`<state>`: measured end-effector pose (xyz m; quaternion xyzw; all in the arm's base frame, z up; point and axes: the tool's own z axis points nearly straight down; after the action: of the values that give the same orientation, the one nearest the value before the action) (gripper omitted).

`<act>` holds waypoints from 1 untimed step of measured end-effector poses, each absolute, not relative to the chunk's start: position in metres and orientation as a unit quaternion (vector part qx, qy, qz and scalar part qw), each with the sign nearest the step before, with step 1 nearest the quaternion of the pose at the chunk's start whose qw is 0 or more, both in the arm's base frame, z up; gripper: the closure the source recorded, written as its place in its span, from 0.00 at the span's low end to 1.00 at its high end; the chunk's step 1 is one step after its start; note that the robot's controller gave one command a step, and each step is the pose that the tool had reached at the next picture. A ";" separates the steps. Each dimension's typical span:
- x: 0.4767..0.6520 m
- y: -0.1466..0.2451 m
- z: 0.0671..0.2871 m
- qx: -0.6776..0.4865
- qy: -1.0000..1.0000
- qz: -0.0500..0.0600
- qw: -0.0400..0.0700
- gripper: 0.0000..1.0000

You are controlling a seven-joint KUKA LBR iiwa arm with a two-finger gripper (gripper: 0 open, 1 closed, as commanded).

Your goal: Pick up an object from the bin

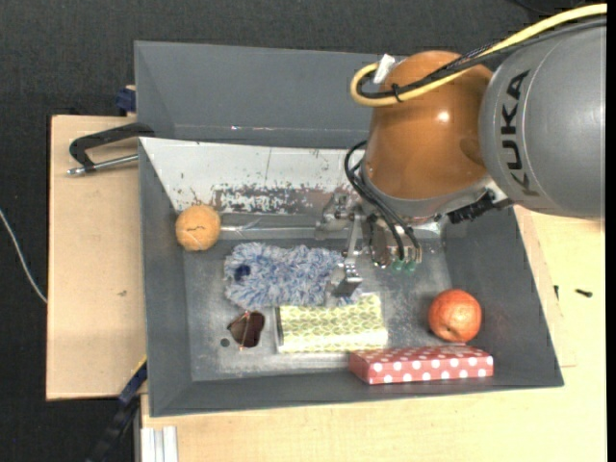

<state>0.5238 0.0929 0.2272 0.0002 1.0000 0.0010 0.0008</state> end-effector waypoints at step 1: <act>0.524 0.093 0.227 0.000 1.000 0.001 0.001 0.00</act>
Offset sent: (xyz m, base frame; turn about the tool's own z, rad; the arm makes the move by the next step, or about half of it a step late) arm -0.0196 -0.0194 -0.1557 0.0750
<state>0.5238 0.0929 0.2272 0.0001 1.0000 0.0010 0.0008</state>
